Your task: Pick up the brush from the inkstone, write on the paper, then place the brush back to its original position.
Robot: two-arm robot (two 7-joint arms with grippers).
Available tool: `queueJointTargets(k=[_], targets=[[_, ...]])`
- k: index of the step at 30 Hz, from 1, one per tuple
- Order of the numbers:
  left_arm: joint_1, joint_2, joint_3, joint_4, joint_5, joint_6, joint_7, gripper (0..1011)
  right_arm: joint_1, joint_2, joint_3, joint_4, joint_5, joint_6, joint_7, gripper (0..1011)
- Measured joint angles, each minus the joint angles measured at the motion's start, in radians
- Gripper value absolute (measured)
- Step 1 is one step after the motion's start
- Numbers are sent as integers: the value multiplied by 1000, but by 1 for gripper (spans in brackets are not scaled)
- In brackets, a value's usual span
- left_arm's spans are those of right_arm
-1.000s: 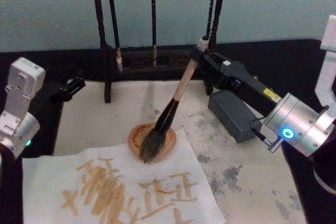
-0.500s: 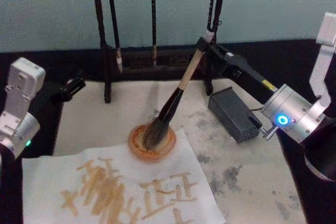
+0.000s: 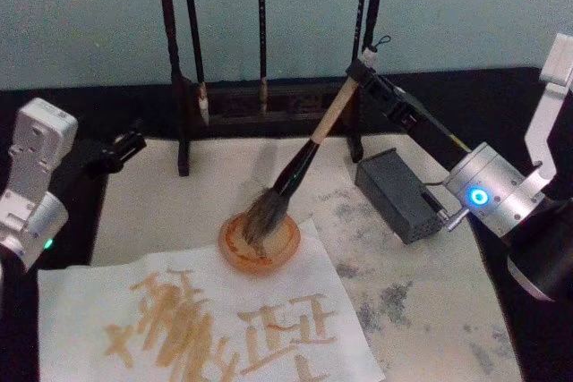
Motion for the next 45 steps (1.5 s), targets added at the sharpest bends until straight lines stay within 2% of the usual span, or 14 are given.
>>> queueJointTargets(k=[25, 45], targets=[[0, 0, 0, 0, 0, 0, 0, 1002, 37, -55, 17, 220, 81, -10, 38, 192], [0, 0, 0, 0, 0, 0, 0, 1002, 43, -75, 34, 301, 99, 9, 18, 192]])
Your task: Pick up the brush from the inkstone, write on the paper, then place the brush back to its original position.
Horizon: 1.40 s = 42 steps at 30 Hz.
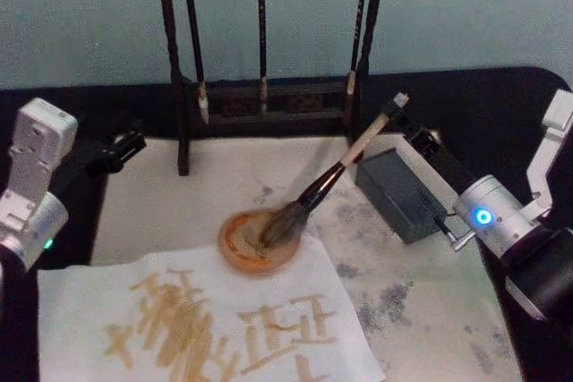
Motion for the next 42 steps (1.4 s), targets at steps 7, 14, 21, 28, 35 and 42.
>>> queueJointTargets(k=[7, 14, 21, 28, 35, 42], targets=[[0, 0, 0, 0, 0, 0, 0, 1002, 5, -7, 4, 24, 7, 11, -17, 193], [0, 0, 0, 0, 0, 0, 0, 1002, -1, -4, 10, 21, 4, 12, -50, 195], [0, 0, 0, 0, 0, 0, 0, 1002, -14, 0, 20, 16, -5, 12, -105, 196], [0, 0, 0, 0, 0, 0, 0, 1002, -20, -4, 27, 20, -10, 18, -154, 198], [0, 0, 0, 0, 0, 0, 0, 1002, -19, -6, 30, 25, -15, 32, -194, 199], [0, 0, 0, 0, 0, 0, 0, 1002, -19, -5, 30, 25, -16, 31, -192, 199]])
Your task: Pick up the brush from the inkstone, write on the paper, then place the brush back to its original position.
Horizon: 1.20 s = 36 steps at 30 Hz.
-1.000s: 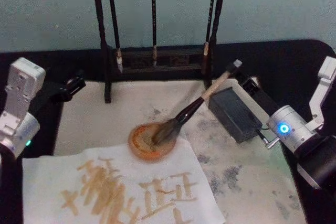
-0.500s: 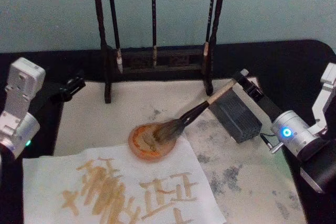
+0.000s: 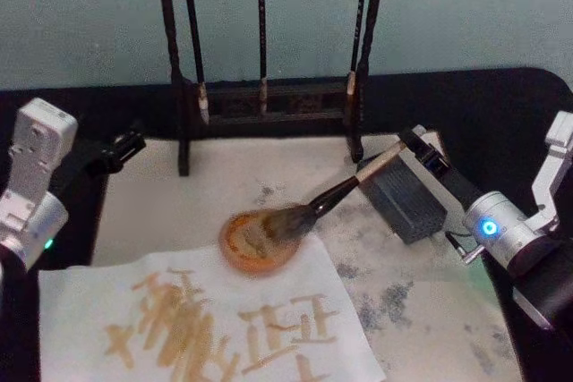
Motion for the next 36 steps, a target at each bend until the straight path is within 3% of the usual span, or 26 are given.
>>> queueJointTargets(k=[4, 14, 17, 28, 34, 36], targets=[[0, 0, 0, 0, 0, 0, 0, 1002, 0, 0, 0, 0, -1, -1, 1, 216], [0, 0, 0, 0, 0, 0, 0, 1002, -5, 4, -1, -9, -5, 0, -9, 519], [0, 0, 0, 0, 0, 0, 0, 1002, -13, 13, 1, -28, -13, 3, -37, 667], [0, 0, 0, 0, 0, 0, 0, 1002, -52, 60, 4, -124, -60, 24, -151, 970], [0, 0, 0, 0, 0, 0, 0, 1002, -81, 86, 1, -190, -107, 29, -227, 1001], [0, 0, 0, 0, 0, 0, 0, 1002, -102, 107, -4, -238, -154, 23, -265, 1001]])
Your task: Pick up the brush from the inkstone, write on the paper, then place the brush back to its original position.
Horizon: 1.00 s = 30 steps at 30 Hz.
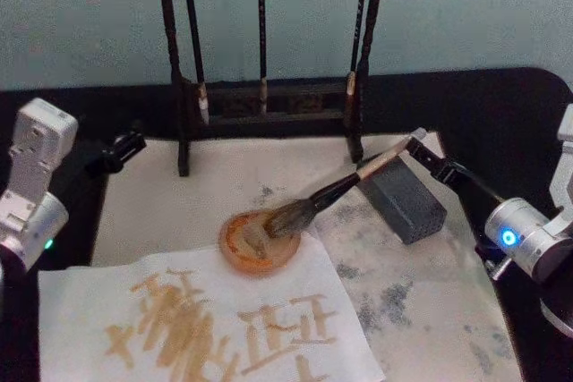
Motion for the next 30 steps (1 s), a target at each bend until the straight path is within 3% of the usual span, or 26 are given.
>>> queueJointTargets(k=[3, 6, 10, 16, 17, 22, 27, 30], targets=[[0, 0, 0, 0, 0, 0, 0, 1002, -16, 21, -11, -41, -52, -9, -28, 1001], [0, 0, 0, 0, 0, 0, 0, 1002, -42, 59, -36, -110, -154, -28, -68, 1001], [0, 0, 0, 0, 0, 0, 0, 1002, -67, 90, -54, -164, -239, -57, -88, 1001], [0, 0, 0, 0, 0, 0, 0, 1002, -112, 151, -102, -268, -465, -129, -136, 1001], [0, 0, 0, 0, 0, 0, 0, 1002, -112, 151, -102, -268, -465, -129, -136, 1001], [0, 0, 0, 0, 0, 0, 0, 1002, -119, 185, -157, -330, -635, -147, -145, 1001], [0, 0, 0, 0, 0, 0, 0, 1002, -113, 198, -192, -353, -725, -149, -139, 1001], [0, 0, 0, 0, 0, 0, 0, 1002, -113, 197, -190, -353, -719, -149, -138, 1001]])
